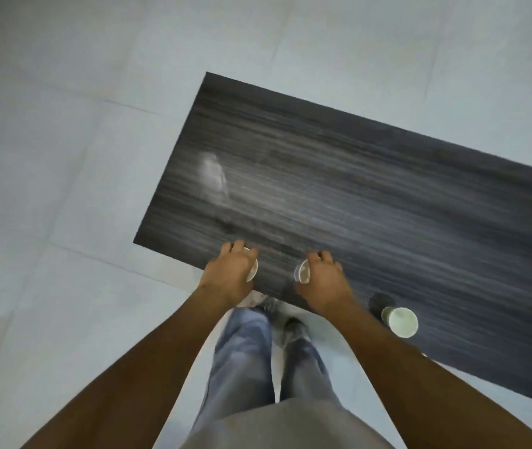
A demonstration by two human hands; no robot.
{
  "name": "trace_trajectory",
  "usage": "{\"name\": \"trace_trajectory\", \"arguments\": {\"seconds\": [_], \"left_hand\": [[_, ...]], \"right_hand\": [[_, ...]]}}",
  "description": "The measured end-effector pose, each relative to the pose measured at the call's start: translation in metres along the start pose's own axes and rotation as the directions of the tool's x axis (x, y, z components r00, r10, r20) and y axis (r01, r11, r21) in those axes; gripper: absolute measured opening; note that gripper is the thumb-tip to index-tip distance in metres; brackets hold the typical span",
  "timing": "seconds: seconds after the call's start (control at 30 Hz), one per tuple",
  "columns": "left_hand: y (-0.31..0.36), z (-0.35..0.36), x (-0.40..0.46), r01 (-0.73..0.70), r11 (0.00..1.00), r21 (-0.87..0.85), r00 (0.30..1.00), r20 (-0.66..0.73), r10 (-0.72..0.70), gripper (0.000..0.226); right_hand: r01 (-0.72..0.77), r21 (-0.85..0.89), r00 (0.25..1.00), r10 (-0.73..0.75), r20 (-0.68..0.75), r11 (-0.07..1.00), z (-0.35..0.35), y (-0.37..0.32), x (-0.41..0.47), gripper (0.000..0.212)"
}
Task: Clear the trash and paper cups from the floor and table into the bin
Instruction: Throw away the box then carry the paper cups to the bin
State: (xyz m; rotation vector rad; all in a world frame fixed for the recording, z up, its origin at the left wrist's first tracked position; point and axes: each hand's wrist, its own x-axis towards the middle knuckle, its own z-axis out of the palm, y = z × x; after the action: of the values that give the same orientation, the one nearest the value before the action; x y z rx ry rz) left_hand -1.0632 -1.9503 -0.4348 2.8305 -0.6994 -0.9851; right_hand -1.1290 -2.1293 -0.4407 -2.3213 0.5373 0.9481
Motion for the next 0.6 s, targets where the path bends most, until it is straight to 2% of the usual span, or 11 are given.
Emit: {"name": "trace_trajectory", "arguments": {"seconds": [0.13, 0.3, 0.43, 0.6], "left_hand": [[-0.034, -0.025, -0.062, 0.139, 0.988, -0.066, 0.988, -0.053, -0.142, 0.057], [-0.091, -0.061, -0.137, 0.268, 0.942, -0.2, 0.947, -0.124, -0.296, 0.058], [-0.145, -0.093, -0.176, 0.334, 0.892, -0.303, 0.9, -0.18, -0.398, 0.058], [-0.228, -0.12, -0.203, 0.357, 0.842, -0.404, 0.847, -0.24, -0.474, 0.059]], "right_hand": [[0.141, -0.081, 0.99, -0.142, -0.007, 0.987, -0.02, -0.056, -0.022, 0.072], [0.344, -0.185, 0.939, -0.338, 0.062, 0.921, -0.028, -0.146, -0.049, 0.068], [0.48, -0.258, 0.877, -0.461, 0.135, 0.838, -0.016, -0.23, -0.06, 0.07], [0.584, -0.33, 0.808, -0.57, 0.15, 0.741, 0.01, -0.339, -0.059, 0.065]]}}
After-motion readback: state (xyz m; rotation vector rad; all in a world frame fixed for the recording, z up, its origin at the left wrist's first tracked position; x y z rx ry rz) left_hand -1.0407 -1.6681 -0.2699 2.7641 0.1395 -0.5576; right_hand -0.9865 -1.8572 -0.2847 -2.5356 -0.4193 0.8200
